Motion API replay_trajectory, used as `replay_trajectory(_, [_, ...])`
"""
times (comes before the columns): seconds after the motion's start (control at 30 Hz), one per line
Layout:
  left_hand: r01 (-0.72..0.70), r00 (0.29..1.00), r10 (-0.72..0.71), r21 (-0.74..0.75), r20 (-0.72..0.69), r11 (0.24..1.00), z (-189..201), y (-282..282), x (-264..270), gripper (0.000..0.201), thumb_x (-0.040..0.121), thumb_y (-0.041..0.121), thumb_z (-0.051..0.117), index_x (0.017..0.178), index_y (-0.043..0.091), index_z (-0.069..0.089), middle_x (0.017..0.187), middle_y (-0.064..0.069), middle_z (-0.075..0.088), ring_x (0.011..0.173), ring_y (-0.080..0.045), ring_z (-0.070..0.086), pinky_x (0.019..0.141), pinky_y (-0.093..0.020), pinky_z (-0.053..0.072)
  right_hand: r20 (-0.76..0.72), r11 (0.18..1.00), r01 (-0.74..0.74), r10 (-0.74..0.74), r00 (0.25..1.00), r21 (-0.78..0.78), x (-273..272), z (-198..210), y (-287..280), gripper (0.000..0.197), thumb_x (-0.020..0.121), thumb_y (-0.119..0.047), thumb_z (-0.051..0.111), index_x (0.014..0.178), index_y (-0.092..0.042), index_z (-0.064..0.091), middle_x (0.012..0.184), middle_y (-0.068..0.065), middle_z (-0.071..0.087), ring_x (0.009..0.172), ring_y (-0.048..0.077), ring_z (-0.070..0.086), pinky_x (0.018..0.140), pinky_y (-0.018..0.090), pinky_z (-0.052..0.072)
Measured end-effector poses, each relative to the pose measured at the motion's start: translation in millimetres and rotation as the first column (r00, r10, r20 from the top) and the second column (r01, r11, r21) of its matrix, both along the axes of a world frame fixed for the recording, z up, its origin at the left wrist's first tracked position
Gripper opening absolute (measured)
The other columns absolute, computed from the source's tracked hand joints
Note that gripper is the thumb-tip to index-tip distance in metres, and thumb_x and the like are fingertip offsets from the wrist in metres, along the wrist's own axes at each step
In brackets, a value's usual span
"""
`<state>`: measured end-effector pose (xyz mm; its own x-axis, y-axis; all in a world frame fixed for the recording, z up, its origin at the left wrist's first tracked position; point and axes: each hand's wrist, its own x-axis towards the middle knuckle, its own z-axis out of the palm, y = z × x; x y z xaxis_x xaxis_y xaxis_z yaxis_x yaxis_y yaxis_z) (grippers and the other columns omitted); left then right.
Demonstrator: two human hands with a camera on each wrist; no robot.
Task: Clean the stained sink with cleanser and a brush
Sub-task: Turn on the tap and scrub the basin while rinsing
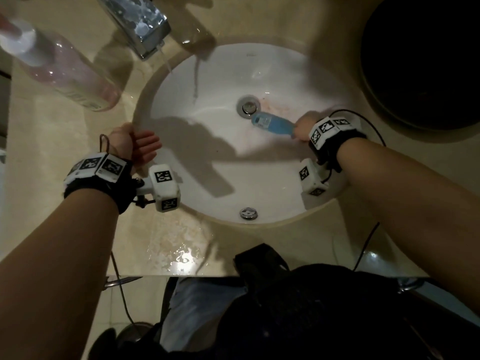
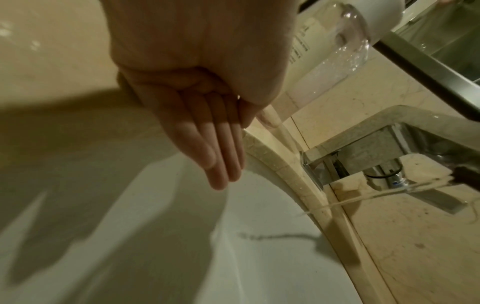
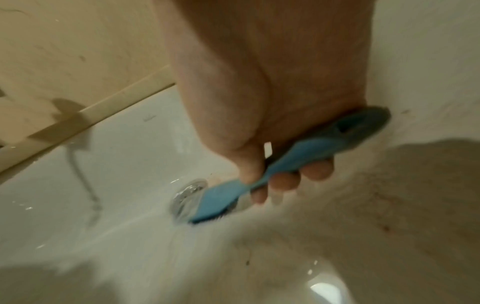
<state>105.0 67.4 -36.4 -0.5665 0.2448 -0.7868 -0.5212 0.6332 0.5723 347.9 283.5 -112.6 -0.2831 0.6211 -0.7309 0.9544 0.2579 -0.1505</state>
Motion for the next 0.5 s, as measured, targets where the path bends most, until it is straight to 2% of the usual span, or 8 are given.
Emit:
replay_trajectory(0.07, [-0.017,1.000,0.017,0.024,-0.001,1.000,1,-8,1,0.047,0.103,0.033,0.013,0.084,0.012,0.051,0.115,-0.006,0.057,0.096,-0.016,0.061,0.061,-0.020,0.044,0.075,0.996,-0.036,0.030,0.997,0.081,-2,-6,-4,0.037,0.090,-0.017,0.059,0.124,-0.003,0.057,0.107,0.014,0.063,0.109,0.029,0.058,0.099,0.040,0.045])
replay_trajectory(0.13, [-0.045,0.999,0.045,0.016,0.015,0.999,3,-18,2,0.047,0.103,0.035,0.016,0.081,0.013,0.051,0.093,-0.002,0.060,0.076,-0.011,0.060,0.054,-0.019,0.046,0.092,0.985,-0.104,0.092,0.992,0.139,-4,-5,-8,0.034,0.094,-0.018,0.054,0.125,-0.003,0.055,0.120,0.014,0.060,0.116,0.028,0.055,0.100,0.036,0.044])
replay_trajectory(0.17, [-0.057,0.998,0.057,0.006,0.029,0.998,4,-22,2,0.047,0.103,0.035,0.018,0.080,0.013,0.052,0.085,-0.002,0.062,0.072,-0.011,0.061,0.049,-0.017,0.047,0.045,0.987,-0.080,0.074,0.996,0.137,-2,-5,-9,0.033,0.095,-0.018,0.052,0.125,-0.004,0.056,0.123,0.014,0.059,0.115,0.028,0.056,0.094,0.033,0.049])
replay_trajectory(0.23, [-0.069,0.995,0.070,-0.019,0.069,0.997,7,-30,6,0.046,0.102,0.035,0.020,0.079,0.012,0.053,0.077,-0.002,0.065,0.067,-0.012,0.064,0.042,-0.011,0.045,-0.043,0.998,-0.049,0.050,0.998,0.031,4,-1,-10,0.034,0.093,-0.016,0.050,0.124,-0.003,0.056,0.120,0.015,0.059,0.099,0.024,0.060,0.063,0.015,0.052])
replay_trajectory(0.3, [-0.059,0.990,0.064,-0.042,0.127,0.997,10,-35,11,0.044,0.102,0.031,0.022,0.081,0.009,0.054,0.081,-0.005,0.063,0.068,-0.015,0.064,0.040,-0.010,0.044,-0.115,0.996,0.072,-0.077,0.990,-0.044,5,4,-14,0.022,0.093,-0.016,0.050,0.111,-0.008,0.061,0.105,0.013,0.061,0.070,0.014,0.054,0.039,0.009,0.041])
replay_trajectory(0.33, [-0.055,0.984,0.063,-0.047,0.167,0.997,11,-38,14,0.042,0.101,0.028,0.024,0.081,0.007,0.054,0.080,-0.007,0.064,0.063,-0.017,0.066,0.042,-0.012,0.046,-0.099,0.991,0.097,-0.106,0.989,-0.090,3,10,-16,0.013,0.093,-0.019,0.051,0.094,-0.011,0.062,0.093,0.011,0.062,0.060,0.011,0.048,0.039,0.012,0.040])
replay_trajectory(0.4, [-0.062,0.966,0.074,-0.055,0.249,0.997,13,-45,20,0.039,0.098,0.024,0.026,0.083,0.003,0.055,0.065,-0.010,0.069,0.048,-0.019,0.068,0.053,-0.023,0.051,-0.007,0.992,0.052,-0.053,0.999,-0.113,-1,16,-21,0.030,0.092,-0.026,0.055,0.065,-0.013,0.055,0.066,0.005,0.061,0.053,0.012,0.042,0.044,0.017,0.036])
replay_trajectory(0.5, [-0.168,0.938,0.178,-0.058,0.298,0.984,13,-58,32,0.036,0.094,0.020,0.027,0.083,0.001,0.056,0.053,-0.009,0.068,0.042,-0.020,0.066,0.048,-0.027,0.056,0.011,0.995,0.018,-0.017,1.000,-0.099,-4,12,-24,0.028,0.090,-0.021,0.057,0.063,-0.010,0.055,0.036,-0.001,0.052,0.049,0.012,0.042,0.029,0.013,0.031])
